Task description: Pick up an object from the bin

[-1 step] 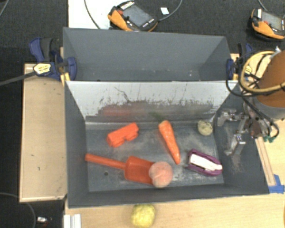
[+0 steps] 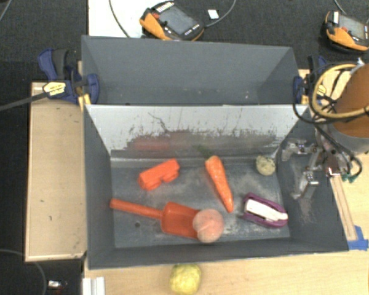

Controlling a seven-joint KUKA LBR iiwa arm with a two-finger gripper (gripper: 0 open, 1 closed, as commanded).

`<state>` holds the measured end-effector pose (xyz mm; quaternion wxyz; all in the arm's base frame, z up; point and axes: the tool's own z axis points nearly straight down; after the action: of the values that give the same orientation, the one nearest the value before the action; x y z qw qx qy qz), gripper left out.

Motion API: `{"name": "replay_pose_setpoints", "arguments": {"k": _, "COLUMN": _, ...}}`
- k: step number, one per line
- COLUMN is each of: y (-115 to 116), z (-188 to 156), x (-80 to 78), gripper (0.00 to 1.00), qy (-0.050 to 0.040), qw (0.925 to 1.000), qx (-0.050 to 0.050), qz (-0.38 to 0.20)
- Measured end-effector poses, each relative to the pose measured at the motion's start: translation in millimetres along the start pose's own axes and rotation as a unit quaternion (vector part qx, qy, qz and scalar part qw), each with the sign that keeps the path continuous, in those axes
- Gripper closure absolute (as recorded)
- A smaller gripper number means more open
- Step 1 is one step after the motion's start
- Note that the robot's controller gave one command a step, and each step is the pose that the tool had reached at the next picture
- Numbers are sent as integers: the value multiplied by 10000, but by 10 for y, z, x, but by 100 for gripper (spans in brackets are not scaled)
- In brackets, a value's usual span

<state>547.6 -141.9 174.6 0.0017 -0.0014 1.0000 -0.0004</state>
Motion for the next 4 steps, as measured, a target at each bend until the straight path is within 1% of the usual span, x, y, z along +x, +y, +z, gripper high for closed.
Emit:
{"name": "replay_pose_setpoints", "arguments": {"k": 1, "y": 183, "z": 1057, "x": 380, "gripper": 0, "qy": 28, "qw": 9993, "qx": -11, "qz": 372}}
{"name": "replay_pose_setpoints", "arguments": {"k": 2, "y": 338, "z": 337, "x": 602, "gripper": 0, "qy": -91, "qw": 9951, "qx": 12, "qz": 989}}
{"name": "replay_pose_setpoints", "arguments": {"k": 3, "y": 316, "z": 741, "x": 558, "gripper": 0, "qy": 16, "qw": 9940, "qx": -5, "qz": 1096}}
{"name": "replay_pose_setpoints", "arguments": {"k": 4, "y": 467, "z": 1042, "x": 692, "gripper": 0, "qy": -80, "qw": 9940, "qx": 9, "qz": 1090}}
